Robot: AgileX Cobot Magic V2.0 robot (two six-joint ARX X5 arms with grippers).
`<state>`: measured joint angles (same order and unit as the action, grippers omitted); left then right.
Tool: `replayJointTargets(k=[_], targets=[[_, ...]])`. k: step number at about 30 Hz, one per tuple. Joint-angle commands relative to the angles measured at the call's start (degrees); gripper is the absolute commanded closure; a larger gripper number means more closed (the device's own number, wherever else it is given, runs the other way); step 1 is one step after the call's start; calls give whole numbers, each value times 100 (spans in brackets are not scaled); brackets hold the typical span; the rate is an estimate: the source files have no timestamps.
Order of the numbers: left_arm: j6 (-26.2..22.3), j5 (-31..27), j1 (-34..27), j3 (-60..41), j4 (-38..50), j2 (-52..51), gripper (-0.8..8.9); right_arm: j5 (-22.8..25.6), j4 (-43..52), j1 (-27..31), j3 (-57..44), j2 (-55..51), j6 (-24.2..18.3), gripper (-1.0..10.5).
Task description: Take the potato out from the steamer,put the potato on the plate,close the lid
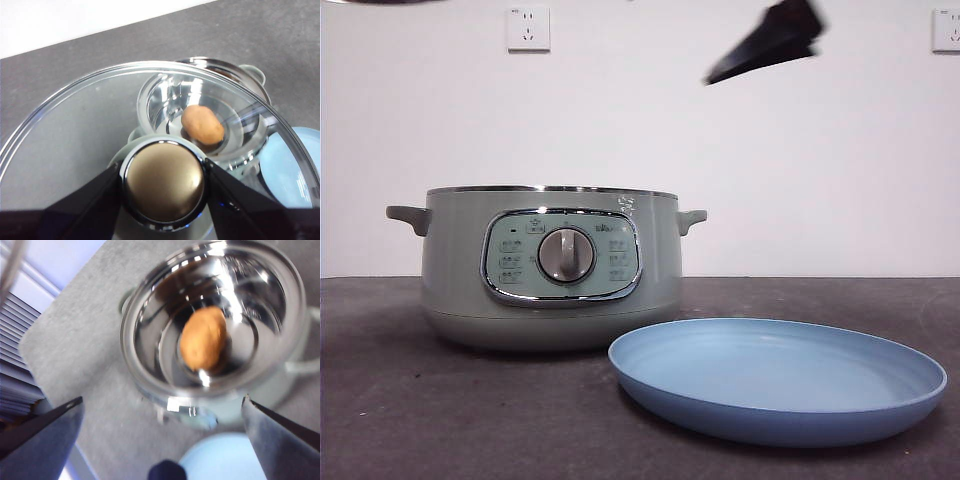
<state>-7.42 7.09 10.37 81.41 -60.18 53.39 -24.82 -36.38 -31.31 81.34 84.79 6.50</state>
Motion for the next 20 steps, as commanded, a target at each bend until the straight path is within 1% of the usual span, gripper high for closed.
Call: replayJointTargets(k=[1,6,10,14,20], targets=[[37,-151,-37,39,-20,-369,822,240,-4,-245,664,719,-103,289],[125,-157,-37,39,-393,-807,822,809,-9,-601,1663,1838,-181,289],[144,-157,-37,39,-577,-1023,822,1340,39,-802,2170,2522,-273,289],[166,-155,-37,39,-691,-1132,822,1790,251,-946,2409,3021,-321,289],[164,-153,-35,39,-804,-1154,822,2098,662,-1014,2415,3499,-319,290]])
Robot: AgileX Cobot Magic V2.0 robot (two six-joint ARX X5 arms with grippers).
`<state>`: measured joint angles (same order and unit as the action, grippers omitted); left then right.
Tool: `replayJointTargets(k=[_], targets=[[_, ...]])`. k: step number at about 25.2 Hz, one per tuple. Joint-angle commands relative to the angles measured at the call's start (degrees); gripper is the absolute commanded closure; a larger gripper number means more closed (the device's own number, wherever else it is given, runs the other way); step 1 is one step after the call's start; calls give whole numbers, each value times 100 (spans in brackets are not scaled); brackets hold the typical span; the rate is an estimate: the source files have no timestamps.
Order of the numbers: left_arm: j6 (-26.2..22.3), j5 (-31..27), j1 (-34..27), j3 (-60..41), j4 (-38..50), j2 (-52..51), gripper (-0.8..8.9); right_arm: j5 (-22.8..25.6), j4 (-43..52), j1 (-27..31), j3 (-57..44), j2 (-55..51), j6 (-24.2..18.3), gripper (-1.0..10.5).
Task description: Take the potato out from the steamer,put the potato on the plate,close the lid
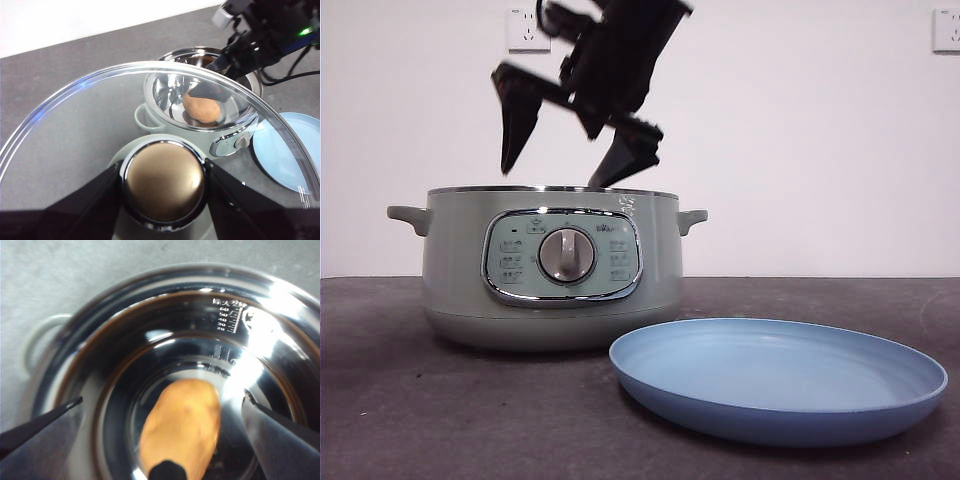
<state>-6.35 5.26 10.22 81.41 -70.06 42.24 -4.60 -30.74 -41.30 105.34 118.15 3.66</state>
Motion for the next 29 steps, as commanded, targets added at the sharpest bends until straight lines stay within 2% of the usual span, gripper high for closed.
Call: replayJointTargets(k=[1,14,16,18,22,24,29], targets=[[57,31,-20,39,170,-39,822,186,160,-17,15,243,-50,290],[33,74,-20,39,140,-39,822,352,291,-35,15,726,-55,326],[33,77,-20,39,138,-39,822,354,201,-35,15,780,-52,383],[33,74,-20,39,140,-39,822,356,177,-35,15,828,-50,393],[33,77,-20,39,140,-39,822,348,173,-37,15,828,-55,685],[33,79,-20,39,140,-39,822,308,179,-42,15,826,-59,930],[33,79,-20,39,155,-39,822,334,177,-42,15,422,-81,958]])
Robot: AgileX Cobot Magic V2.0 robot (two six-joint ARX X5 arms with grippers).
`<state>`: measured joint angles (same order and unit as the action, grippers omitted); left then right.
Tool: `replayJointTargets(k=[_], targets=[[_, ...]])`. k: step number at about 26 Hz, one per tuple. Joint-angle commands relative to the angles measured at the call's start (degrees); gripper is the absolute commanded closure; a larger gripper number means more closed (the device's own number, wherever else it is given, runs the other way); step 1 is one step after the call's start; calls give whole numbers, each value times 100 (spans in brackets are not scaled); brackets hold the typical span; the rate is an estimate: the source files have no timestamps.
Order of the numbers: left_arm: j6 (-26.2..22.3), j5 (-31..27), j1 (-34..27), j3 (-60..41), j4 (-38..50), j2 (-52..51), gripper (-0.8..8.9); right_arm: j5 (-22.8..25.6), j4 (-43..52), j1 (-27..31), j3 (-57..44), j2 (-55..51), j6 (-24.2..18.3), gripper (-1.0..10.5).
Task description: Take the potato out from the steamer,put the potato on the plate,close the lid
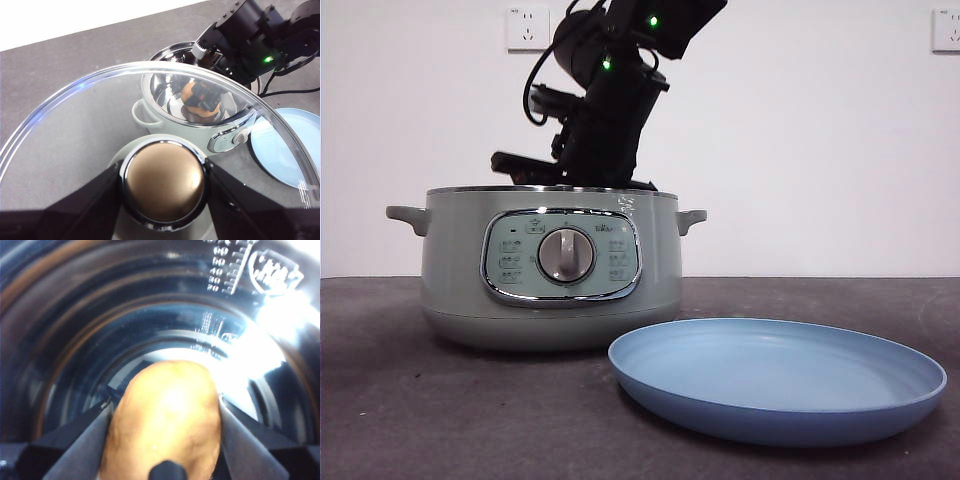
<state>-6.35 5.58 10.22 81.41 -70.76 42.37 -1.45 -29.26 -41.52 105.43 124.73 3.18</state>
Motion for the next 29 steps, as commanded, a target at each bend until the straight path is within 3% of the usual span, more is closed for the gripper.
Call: replayJointTargets(k=[1,14,20,29], targets=[[33,50,-20,39,254,-50,822,17,2,-20,7,-391,-61,958],[33,382,-15,39,551,-39,822,227,-2549,-13,-164,-3305,-420,960],[33,396,-15,39,608,-39,822,605,-2144,-13,-2184,-4806,-225,960],[35,669,-15,39,643,-15,822,597,-879,-13,-4800,-6105,284,960]])
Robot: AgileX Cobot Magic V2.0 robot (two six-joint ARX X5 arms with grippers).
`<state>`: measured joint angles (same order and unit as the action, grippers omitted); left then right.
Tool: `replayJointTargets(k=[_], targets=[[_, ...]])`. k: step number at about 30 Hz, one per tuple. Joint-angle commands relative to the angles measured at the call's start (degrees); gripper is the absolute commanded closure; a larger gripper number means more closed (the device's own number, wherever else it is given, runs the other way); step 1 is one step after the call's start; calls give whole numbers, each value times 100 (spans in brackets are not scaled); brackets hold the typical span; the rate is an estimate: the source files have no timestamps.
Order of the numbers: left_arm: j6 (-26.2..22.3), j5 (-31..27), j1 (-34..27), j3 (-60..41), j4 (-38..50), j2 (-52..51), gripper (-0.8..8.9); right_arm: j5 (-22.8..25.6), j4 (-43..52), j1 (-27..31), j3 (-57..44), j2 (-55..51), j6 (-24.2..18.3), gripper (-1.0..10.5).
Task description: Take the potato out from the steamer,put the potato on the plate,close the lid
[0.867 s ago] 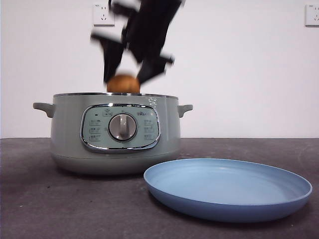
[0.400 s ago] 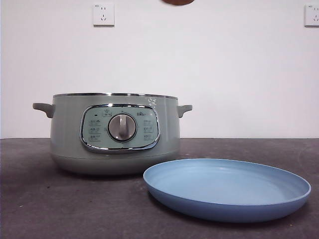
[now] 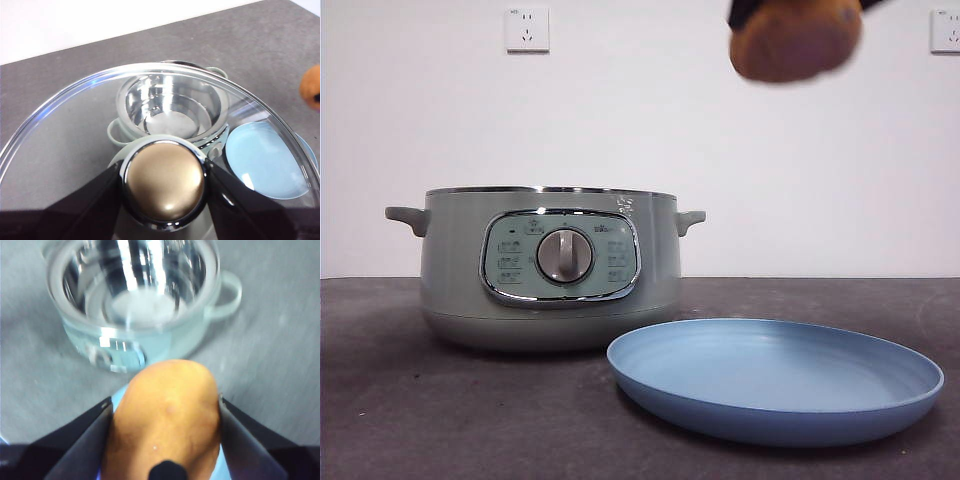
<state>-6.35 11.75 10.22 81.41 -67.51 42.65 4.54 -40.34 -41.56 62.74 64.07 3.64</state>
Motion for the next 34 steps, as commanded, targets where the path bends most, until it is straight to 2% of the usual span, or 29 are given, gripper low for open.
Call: replayJointTargets(k=[1,6,12,22,27,29,31,34], targets=[[33,52,-15,39,317,-44,822,0,358,-9,-741,-79,284,960],[33,55,-15,39,310,-44,822,-15,1416,-9,-1759,-37,422,960],[35,59,-15,39,313,-44,822,-13,2588,31,-2538,278,448,960],[33,66,-15,39,315,-42,822,-15,3700,68,-2697,1550,446,959],[35,74,-15,39,319,-9,822,-7,3685,68,-2697,1838,450,957],[33,79,-15,39,319,35,822,-7,3689,68,-2697,1832,514,924],[31,111,-15,39,321,105,822,-2,3687,68,-2697,1812,603,823],[17,339,-15,39,420,264,822,-9,3679,68,-2697,1810,603,532]])
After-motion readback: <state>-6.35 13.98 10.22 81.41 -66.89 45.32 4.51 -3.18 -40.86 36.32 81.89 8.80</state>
